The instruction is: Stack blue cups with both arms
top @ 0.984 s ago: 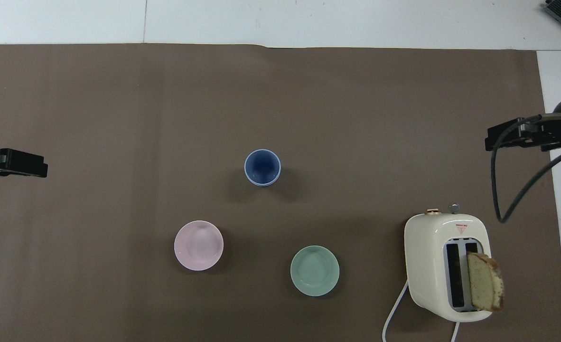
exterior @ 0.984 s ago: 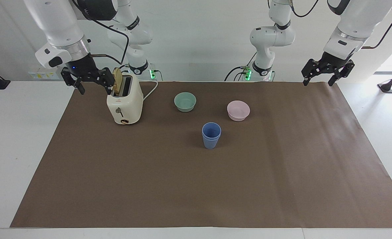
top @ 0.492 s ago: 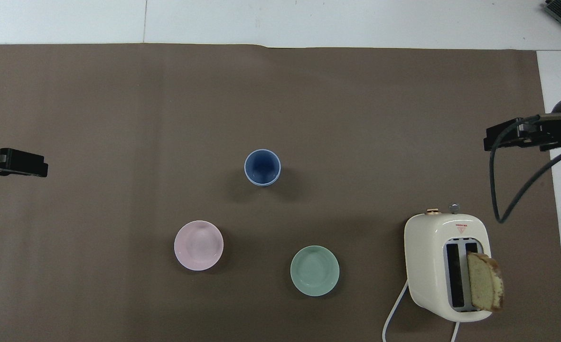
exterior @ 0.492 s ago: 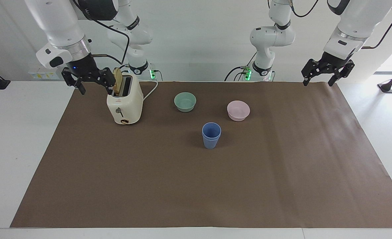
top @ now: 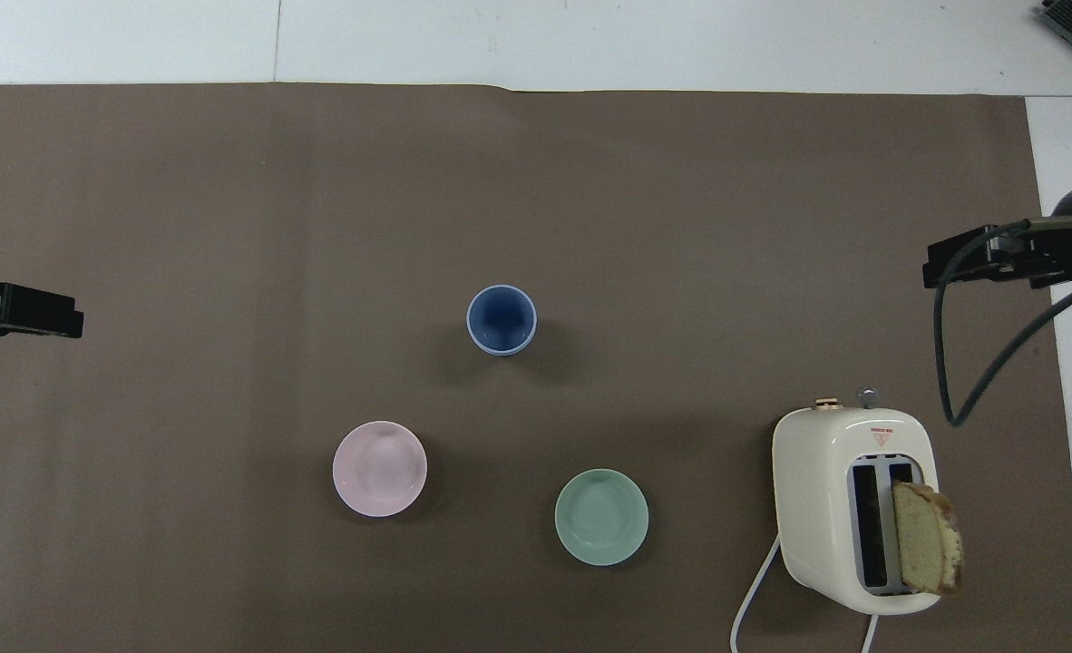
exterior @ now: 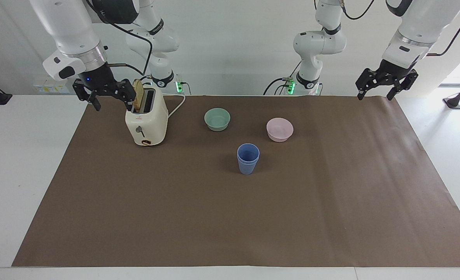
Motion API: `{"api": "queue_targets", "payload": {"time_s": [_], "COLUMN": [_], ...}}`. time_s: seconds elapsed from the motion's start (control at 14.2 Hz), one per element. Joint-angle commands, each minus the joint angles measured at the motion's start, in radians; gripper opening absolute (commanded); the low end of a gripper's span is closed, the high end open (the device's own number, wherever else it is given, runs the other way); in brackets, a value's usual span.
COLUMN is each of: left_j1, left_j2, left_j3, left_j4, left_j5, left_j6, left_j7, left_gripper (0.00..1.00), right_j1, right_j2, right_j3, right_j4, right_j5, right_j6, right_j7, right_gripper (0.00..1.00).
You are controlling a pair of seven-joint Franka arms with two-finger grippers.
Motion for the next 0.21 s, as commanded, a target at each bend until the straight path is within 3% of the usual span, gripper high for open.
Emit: {"api": "queue_targets", "payload": {"time_s": [0.0,0.14], "left_j1": [0.015,0.013], "left_j2": [-0.020,-0.020], "left_j3": [-0.007,-0.007], "left_j4": [-0.014,-0.014], "left_j5": [-0.007,-0.007], "left_j6": [0.002,0.005], "left_j7": [0.002,-0.001], "left_gripper": [1.00,1.00], "right_j1": [-0.011,-0.009], "right_j2": [-0.018,-0.018], "right_j3": [0.006,0.006], "right_j4": [-0.025,-0.025], "right_j5": [0.017,0.017], "right_j6": [0.019,0.017], "right_j7": [-0.023,-0.026], "right_gripper": [1.00,1.00]}}
